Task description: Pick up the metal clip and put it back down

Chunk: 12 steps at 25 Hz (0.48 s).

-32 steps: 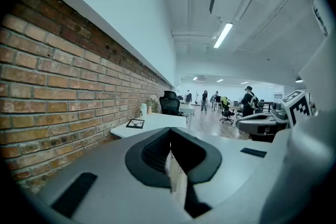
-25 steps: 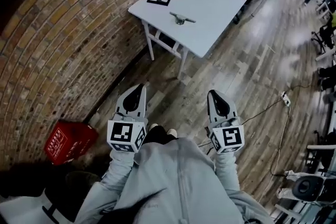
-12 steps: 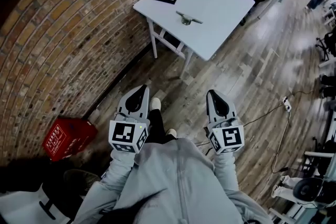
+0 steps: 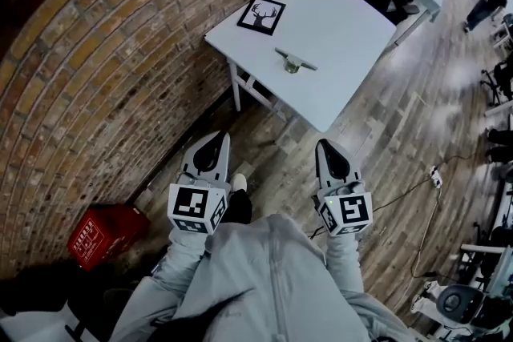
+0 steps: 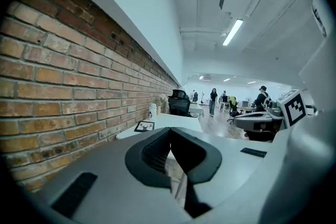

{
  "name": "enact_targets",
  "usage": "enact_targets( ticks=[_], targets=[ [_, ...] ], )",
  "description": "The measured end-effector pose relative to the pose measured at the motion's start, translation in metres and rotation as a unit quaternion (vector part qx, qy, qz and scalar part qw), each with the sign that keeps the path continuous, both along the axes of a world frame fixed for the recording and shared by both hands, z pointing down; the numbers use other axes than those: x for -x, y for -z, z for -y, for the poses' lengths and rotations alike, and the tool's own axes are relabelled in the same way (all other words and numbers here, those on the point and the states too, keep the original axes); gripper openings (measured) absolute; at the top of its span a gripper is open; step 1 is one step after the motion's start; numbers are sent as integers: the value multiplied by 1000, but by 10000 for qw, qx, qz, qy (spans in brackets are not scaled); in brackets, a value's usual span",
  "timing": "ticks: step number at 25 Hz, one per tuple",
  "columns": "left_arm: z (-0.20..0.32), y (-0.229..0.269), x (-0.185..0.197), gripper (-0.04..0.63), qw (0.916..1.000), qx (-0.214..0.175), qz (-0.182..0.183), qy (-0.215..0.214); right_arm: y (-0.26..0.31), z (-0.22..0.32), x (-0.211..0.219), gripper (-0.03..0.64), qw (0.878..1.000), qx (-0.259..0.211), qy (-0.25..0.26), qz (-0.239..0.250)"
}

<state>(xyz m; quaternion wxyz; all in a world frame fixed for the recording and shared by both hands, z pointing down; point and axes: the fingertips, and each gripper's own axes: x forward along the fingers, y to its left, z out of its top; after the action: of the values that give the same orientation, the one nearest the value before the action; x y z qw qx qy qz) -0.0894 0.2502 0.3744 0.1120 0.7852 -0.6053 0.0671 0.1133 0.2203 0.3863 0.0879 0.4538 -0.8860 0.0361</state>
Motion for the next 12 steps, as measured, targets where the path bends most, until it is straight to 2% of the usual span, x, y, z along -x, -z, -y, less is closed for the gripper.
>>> enact_targets(
  ticks=[7, 12],
  targets=[
    [58, 5, 30, 26, 9998, -43, 31, -213, 3, 53, 32, 25, 9998, -8, -172, 27],
    [81, 1, 50, 26, 9991, -10, 24, -424, -1, 72, 53, 25, 9993, 57, -360, -14]
  ],
)
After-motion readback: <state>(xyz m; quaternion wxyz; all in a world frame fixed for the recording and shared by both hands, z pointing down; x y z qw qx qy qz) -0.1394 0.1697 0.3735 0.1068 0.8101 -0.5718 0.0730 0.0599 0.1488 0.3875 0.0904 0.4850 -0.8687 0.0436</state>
